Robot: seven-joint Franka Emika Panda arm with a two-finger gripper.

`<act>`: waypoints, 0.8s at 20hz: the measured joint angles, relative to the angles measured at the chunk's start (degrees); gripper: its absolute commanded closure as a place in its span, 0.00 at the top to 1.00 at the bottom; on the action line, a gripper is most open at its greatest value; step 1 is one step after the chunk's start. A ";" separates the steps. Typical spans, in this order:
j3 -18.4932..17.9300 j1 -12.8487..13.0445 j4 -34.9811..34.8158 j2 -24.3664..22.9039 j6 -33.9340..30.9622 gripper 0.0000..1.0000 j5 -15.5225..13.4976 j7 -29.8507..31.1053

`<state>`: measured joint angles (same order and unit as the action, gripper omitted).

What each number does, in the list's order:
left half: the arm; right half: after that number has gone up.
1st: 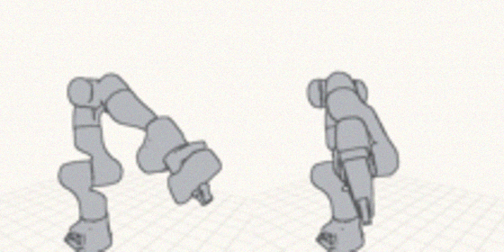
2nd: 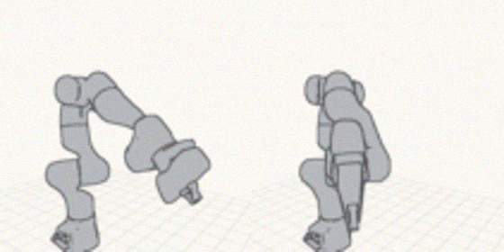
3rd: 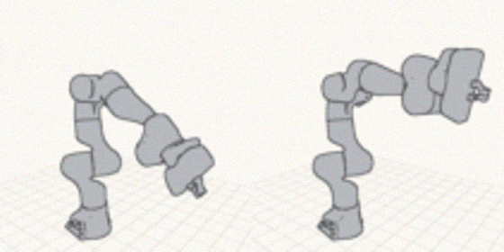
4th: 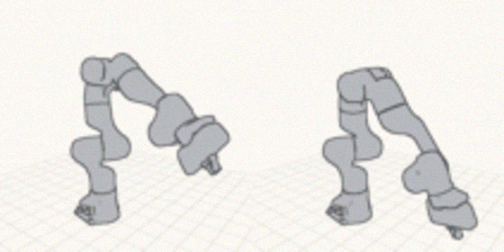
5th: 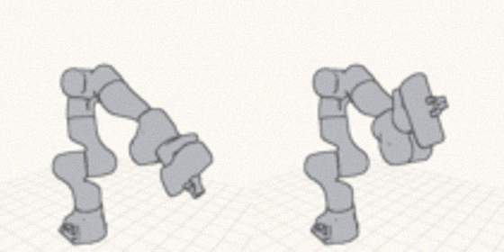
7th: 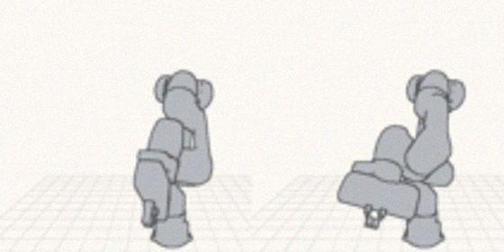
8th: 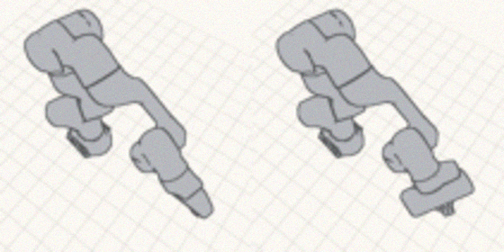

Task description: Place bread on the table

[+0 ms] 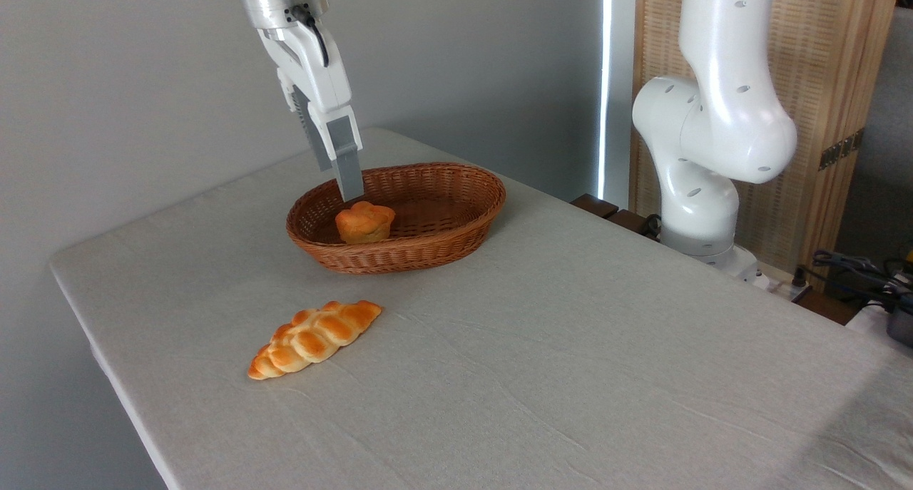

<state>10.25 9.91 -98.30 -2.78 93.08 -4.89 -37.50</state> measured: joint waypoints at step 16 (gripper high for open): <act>11.14 4.81 -22.09 -3.91 20.23 1.00 -0.04 0.00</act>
<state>21.39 14.72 -120.39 -6.69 113.31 -4.93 -37.50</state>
